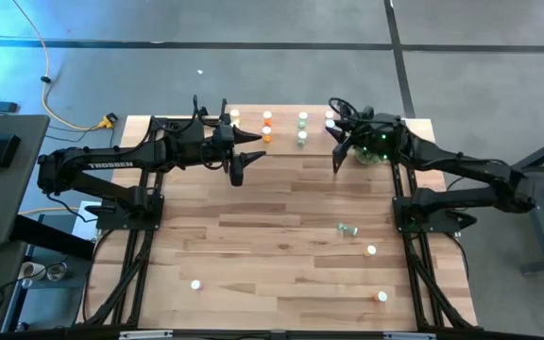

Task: Pick and place medicine bottles onto shelf by color
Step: Put the right pink pill bottle on the shelf aligned with the other pink pill bottle, then put the blue pill bottle on the shelf aligned with the other blue pill bottles

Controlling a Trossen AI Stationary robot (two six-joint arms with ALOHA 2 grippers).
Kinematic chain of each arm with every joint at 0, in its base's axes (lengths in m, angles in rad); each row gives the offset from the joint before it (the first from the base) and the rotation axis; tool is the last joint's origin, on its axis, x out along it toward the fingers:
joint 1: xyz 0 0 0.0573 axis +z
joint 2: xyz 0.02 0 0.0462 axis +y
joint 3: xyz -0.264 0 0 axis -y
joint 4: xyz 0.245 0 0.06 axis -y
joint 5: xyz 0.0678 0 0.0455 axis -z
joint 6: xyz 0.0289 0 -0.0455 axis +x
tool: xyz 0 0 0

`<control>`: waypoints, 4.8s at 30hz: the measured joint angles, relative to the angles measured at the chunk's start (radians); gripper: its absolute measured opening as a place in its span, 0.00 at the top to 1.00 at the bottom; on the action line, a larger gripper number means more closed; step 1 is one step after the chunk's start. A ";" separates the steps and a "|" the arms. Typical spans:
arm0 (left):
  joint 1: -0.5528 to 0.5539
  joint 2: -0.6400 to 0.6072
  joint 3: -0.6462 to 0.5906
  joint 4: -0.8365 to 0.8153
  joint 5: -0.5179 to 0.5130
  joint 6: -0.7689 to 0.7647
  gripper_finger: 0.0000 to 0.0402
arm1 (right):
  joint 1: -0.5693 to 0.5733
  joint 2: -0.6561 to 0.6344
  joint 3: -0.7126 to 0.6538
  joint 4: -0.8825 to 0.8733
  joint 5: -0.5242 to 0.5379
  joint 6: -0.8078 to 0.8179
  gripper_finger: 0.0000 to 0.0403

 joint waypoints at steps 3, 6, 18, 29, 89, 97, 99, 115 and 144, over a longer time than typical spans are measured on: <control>0.000 0.000 0.000 0.000 -0.003 0.000 0.47 | -0.002 0.000 -0.042 0.032 0.005 0.000 0.77; 0.000 0.000 0.000 0.000 -0.027 0.000 0.47 | -0.004 0.001 -0.068 0.036 0.005 0.000 0.77; 0.000 0.000 0.000 0.000 -0.045 0.001 0.47 | -0.027 0.087 -0.099 0.088 0.017 0.000 0.77; 0.013 0.000 0.000 -0.002 -0.044 0.001 0.47 | -0.063 0.106 -0.099 0.077 0.023 0.030 0.77; 0.038 -0.024 0.000 -0.045 -0.042 0.035 0.47 | -0.075 0.078 0.066 -0.074 -0.079 0.076 0.54; 0.009 -0.106 0.000 -0.214 -0.042 -0.001 0.47 | -0.025 0.078 0.199 -0.316 -0.150 0.160 0.54; -0.001 -0.122 0.000 -0.259 -0.042 0.000 0.47 | 0.012 0.078 0.222 -0.333 -0.150 0.170 0.54; -0.022 -0.237 0.000 -0.343 -0.065 0.080 0.47 | 0.308 0.079 0.282 -0.539 -0.043 0.525 0.54; -0.126 -0.238 0.000 -0.674 0.221 -0.100 0.47 | 0.864 0.278 0.280 -0.794 0.072 1.598 0.54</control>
